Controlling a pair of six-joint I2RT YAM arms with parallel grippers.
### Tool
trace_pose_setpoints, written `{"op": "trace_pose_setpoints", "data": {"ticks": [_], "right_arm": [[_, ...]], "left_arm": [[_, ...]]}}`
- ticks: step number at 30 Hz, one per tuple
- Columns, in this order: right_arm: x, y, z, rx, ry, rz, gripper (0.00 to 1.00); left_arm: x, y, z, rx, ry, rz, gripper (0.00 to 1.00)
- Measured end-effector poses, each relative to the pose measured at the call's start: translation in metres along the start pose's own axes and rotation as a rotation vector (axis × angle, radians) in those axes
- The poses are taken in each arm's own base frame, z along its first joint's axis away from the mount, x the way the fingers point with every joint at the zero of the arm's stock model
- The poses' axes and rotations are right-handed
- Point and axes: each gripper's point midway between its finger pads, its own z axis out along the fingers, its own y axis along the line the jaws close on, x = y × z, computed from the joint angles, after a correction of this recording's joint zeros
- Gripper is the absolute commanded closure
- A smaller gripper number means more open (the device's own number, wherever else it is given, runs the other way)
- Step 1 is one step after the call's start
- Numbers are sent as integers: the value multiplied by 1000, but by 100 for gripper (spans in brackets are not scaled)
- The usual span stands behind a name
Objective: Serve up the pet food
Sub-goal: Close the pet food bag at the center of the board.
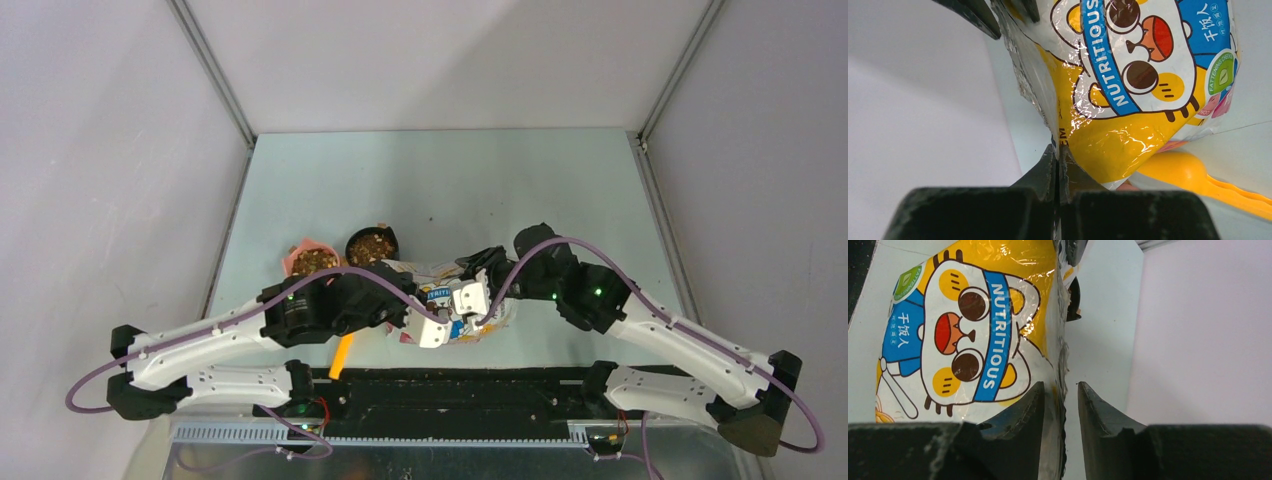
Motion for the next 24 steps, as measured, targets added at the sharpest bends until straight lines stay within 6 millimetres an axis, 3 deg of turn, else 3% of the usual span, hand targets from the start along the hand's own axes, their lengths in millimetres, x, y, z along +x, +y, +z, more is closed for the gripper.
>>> {"op": "trace_pose_setpoints", "data": {"ticks": [8, 10, 11, 13, 18, 20, 21, 24], "right_arm": [[-14, -2, 9, -4, -65, -22, 69], [-16, -2, 9, -1, -71, -27, 83], [-17, -2, 9, -1, -74, -30, 97], [-18, -1, 8, -5, -79, -34, 100], [-20, 2, 7, -18, -87, -36, 100], [-21, 2, 7, -19, -88, -36, 91], [-21, 2, 7, -19, -88, -35, 80], [-22, 2, 7, -15, -94, -24, 69]], "left_arm": [[-1, -1, -1, 3, -8, -8, 100], [-1, -1, -1, 3, -8, -9, 100], [-1, -1, -1, 3, -8, -9, 100], [0, -1, -1, 3, -7, -9, 100], [-1, -1, -1, 3, -10, -10, 100], [-1, -1, -1, 4, -9, -10, 100], [-1, -1, -1, 3, -10, -10, 100], [0, -1, -1, 5, -9, -9, 100]]}}
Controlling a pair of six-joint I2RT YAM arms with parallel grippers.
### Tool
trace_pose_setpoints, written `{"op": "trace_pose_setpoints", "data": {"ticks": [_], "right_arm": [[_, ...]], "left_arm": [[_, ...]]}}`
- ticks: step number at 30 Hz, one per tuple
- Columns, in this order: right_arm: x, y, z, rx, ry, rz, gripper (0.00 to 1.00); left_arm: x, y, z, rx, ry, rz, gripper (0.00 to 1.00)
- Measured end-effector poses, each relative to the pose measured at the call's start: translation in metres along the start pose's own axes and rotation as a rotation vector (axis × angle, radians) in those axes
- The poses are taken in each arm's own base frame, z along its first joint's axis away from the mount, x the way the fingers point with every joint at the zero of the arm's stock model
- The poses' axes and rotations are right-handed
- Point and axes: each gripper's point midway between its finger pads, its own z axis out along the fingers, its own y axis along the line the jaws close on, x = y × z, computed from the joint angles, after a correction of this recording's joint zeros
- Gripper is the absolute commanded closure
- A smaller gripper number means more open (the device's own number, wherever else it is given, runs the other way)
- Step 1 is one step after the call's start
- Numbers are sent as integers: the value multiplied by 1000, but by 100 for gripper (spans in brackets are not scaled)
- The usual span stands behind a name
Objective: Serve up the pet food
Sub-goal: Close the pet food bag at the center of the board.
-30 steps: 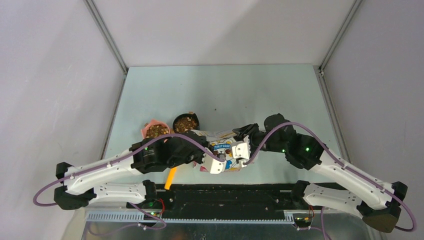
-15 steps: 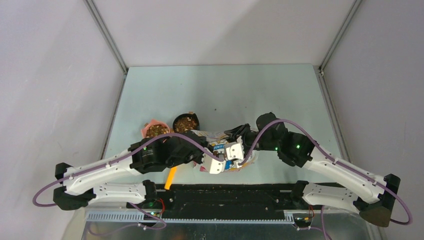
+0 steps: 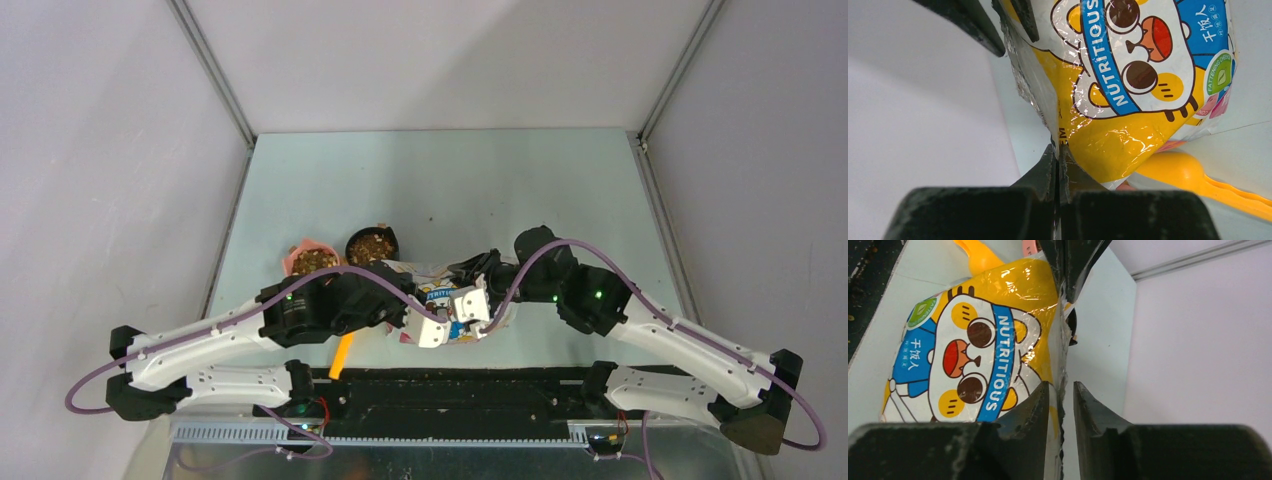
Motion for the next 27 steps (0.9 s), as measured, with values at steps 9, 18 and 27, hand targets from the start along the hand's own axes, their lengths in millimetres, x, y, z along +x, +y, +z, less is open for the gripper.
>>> {"op": "trace_pose_setpoints", "data": {"ticks": [9, 18, 27], "right_arm": [[-13, -5, 8, 6, -72, -13, 80], [-17, 0, 15, -17, -83, -20, 100], [-22, -7, 16, 12, -103, -11, 60]], "left_arm": [[0, 0, 0, 1, -1, 0, 100], [0, -2, -1, 6, -1, 5, 100], [0, -2, -3, 9, 0, 9, 100]]}}
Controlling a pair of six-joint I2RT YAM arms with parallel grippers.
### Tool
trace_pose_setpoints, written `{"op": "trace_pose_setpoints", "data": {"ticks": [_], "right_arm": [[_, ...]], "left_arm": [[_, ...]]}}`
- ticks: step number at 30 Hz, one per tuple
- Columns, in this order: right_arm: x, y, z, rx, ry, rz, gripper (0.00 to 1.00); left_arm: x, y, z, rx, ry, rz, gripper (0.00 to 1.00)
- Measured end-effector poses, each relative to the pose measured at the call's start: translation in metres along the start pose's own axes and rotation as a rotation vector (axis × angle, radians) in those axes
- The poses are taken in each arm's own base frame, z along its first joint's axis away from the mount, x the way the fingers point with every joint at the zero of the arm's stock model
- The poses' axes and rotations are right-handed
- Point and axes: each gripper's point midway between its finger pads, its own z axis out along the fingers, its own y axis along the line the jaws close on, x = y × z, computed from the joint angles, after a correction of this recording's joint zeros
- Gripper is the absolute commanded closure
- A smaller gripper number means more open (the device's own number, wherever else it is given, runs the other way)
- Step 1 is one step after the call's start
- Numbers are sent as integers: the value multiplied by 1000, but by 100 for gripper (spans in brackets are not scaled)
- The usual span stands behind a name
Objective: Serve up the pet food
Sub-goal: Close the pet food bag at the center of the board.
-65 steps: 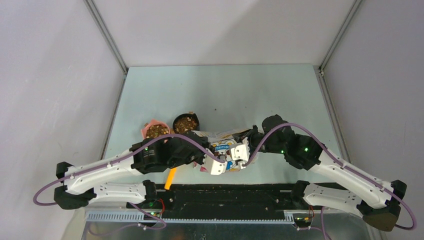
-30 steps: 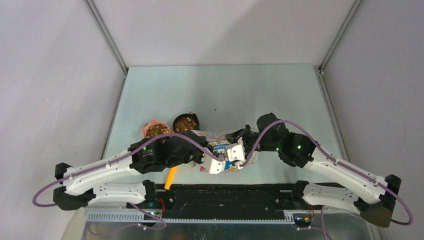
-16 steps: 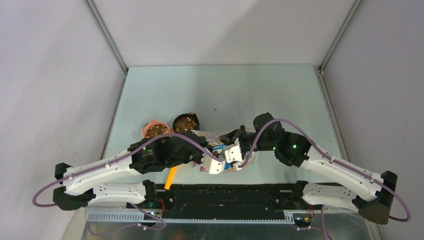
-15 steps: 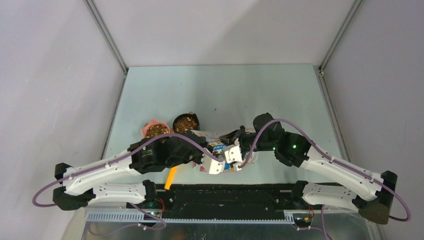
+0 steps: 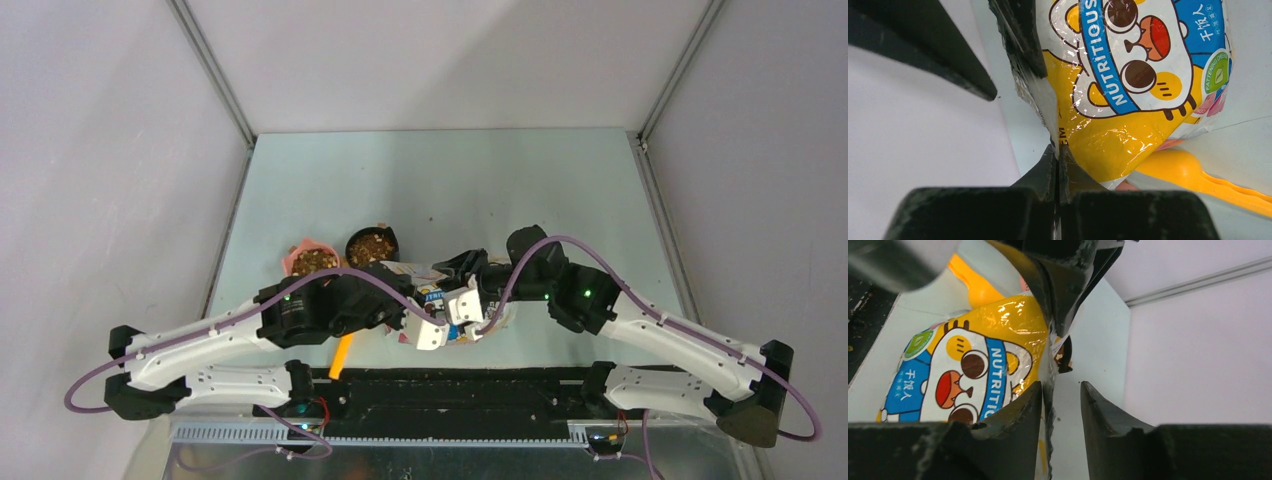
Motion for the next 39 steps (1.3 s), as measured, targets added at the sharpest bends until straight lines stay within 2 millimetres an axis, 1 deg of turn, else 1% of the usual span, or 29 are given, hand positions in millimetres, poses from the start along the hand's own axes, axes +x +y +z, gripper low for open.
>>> {"op": "trace_pose_setpoints", "data": {"ticks": [5, 9, 11, 14, 18, 19, 20, 21, 22, 23, 25, 28, 30, 32, 33, 34, 36, 39], "right_arm": [[-3, -3, 11, 0, -33, -4, 61], [-6, -4, 20, 0, -55, -3, 65], [-7, -4, 23, -1, -63, 0, 70], [-7, -2, 26, -10, -71, 8, 99], [-8, 2, 26, -23, -75, 17, 100], [-8, 2, 26, -24, -75, 18, 100], [-7, 2, 26, -24, -74, 18, 100], [-7, 2, 26, -25, -74, 19, 100], [-7, 3, 26, -26, -72, 20, 100], [-6, 3, 26, -27, -69, 21, 100], [-6, 2, 25, -23, -67, 21, 100], [-6, 2, 23, -21, -60, 22, 100], [-5, 2, 21, -16, -51, 23, 100], [-4, 1, 19, -11, -43, 24, 100], [-4, 1, 18, -10, -39, 24, 100], [-3, 1, 17, -8, -30, 25, 100], [0, 1, 15, -6, -13, 26, 100], [1, 1, 14, -4, -4, 25, 100]], "left_arm": [[0, -3, -3, 11, -9, 1, 100], [4, -6, -9, 19, -7, 3, 100], [5, -6, -11, 20, -11, 3, 100], [5, -6, -13, 18, -14, 2, 100], [5, -6, -13, 17, -16, -1, 100], [5, -6, -13, 16, -16, -1, 98], [5, -6, -13, 15, -16, -1, 90], [5, -6, -13, 14, -16, -2, 68], [6, -5, -13, 11, -14, -1, 59], [6, -3, -14, 2, -12, 3, 43], [9, 2, -18, -24, 1, -12, 31], [12, 7, -24, -42, 10, -23, 28], [14, 9, -27, -54, 14, -30, 33], [19, 11, -29, -71, 26, -37, 56], [23, 12, -30, -79, 37, -46, 85], [25, 11, -30, -79, 38, -50, 96], [27, 7, -29, -67, 37, -56, 100], [27, 6, -28, -66, 31, -61, 100]]}}
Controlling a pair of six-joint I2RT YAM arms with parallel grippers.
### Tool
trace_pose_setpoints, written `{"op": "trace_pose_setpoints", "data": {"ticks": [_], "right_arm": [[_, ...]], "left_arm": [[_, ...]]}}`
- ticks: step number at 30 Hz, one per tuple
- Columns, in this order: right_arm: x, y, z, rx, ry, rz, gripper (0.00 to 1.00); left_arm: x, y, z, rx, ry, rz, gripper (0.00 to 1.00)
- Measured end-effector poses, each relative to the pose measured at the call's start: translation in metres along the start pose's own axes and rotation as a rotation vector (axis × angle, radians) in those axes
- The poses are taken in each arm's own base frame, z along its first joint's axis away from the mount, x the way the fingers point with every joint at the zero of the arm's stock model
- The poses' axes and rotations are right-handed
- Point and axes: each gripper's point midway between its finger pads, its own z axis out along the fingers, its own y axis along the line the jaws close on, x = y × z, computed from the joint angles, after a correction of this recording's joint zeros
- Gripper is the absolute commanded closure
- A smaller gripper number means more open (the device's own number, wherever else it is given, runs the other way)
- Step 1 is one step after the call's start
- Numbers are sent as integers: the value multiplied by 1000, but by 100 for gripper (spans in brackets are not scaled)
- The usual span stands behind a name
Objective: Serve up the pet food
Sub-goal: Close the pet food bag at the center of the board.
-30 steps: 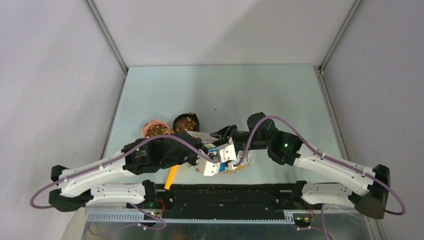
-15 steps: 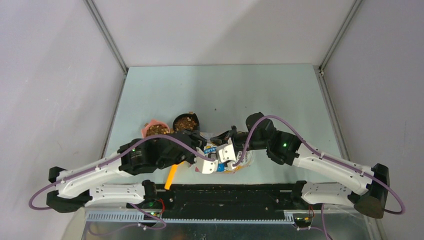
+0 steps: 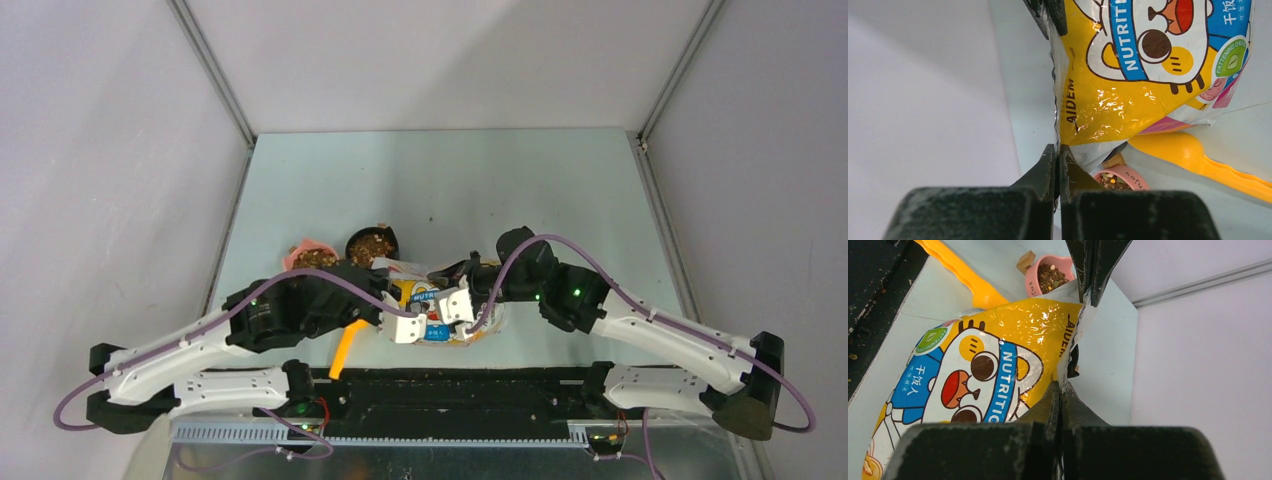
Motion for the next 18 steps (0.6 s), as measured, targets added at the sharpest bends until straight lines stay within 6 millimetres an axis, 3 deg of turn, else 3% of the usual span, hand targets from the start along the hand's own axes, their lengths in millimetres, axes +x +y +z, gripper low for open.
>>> {"op": "trace_pose_setpoints", "data": {"ticks": [3, 5, 6, 7, 8, 9, 10, 11, 15, 18], "right_arm": [[-1, 1, -1, 0, 4, -2, 100], [-2, 1, -2, 1, 6, -3, 83], [-2, 1, -2, 2, 6, -2, 64], [-2, 1, -3, 2, 7, 1, 51], [-2, 2, -4, 3, 10, 7, 30], [-4, 0, -8, 11, 9, 0, 21], [-7, -3, -11, 25, 4, -4, 5], [-8, -5, -14, 37, 4, 6, 3], [-15, -12, -25, 74, -6, 7, 1], [-23, -14, -36, 94, -22, 19, 1]], "left_arm": [[-2, -1, -2, 3, -17, -4, 100], [-3, -2, -2, 7, -26, -5, 100], [-3, -2, -2, 8, -29, -5, 96], [-3, -2, -2, 7, -27, -5, 64], [0, -2, -2, 9, -14, -4, 41], [2, -1, -2, 7, -4, 3, 11], [3, 2, -1, -9, 5, 3, 6], [2, 6, -1, -22, 7, 5, 2], [-9, 27, -6, -78, -20, -23, 1], [-34, 53, -24, -105, -121, -85, 1]]}}
